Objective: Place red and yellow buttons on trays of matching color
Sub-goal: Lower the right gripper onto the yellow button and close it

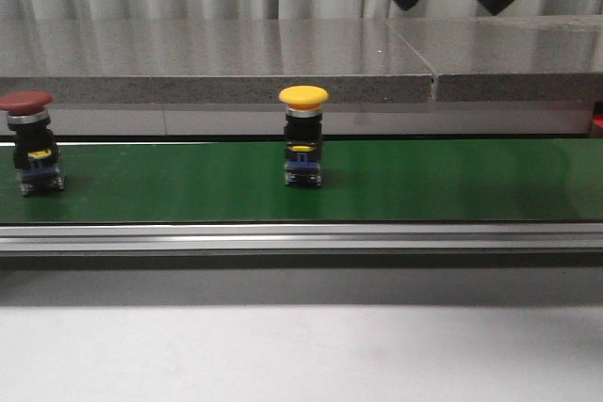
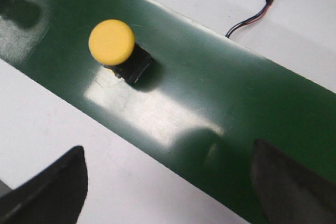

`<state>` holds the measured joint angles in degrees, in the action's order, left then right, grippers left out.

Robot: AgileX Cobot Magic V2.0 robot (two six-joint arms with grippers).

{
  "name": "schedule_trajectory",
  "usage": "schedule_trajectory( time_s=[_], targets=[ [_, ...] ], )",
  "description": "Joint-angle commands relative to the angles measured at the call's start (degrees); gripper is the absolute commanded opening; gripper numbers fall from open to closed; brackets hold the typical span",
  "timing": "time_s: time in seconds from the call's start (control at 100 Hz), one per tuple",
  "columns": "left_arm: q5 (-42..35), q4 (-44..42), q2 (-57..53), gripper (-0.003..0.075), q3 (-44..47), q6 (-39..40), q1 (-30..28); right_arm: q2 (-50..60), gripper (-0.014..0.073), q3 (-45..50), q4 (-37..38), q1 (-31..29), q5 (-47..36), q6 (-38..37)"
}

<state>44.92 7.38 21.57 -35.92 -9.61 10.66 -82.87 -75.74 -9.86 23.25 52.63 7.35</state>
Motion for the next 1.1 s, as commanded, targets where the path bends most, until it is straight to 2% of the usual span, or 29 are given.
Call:
schedule_trajectory(
  time_s=[0.0, 0.34, 0.72, 0.81, 0.98, 1.09],
  targets=[
    [-3.7, 1.1, 0.4, -0.0021, -1.5, 0.7, 0.6, -1.1, 0.0627, -4.5, -2.0, 0.0, -0.3, 2.4],
    [-3.7, 1.1, 0.4, -0.0021, -1.5, 0.7, 0.6, -12.6, 0.0627, -12.9, -6.9, 0.0, 7.0, 11.4],
    [-3.7, 1.1, 0.4, -0.0021, -1.5, 0.7, 0.6, -19.9, 0.0609, -15.9, -7.9, 0.0, 3.7, 16.5],
    [-3.7, 1.1, 0.4, -0.0021, -1.5, 0.7, 0.6, -20.8, 0.0538, -16.1, -7.9, 0.0, 3.5, 18.2],
    [-3.7, 1.1, 0.4, -0.0021, -1.5, 0.7, 0.6, -21.2, 0.0295, -16.2, -7.9, -0.1, 3.1, 18.2],
    [-3.7, 1.1, 0.4, -0.0021, -1.5, 0.7, 0.6, -20.4, 0.0212, -16.2, -7.9, -0.1, 1.8, 18.2]
  ],
)
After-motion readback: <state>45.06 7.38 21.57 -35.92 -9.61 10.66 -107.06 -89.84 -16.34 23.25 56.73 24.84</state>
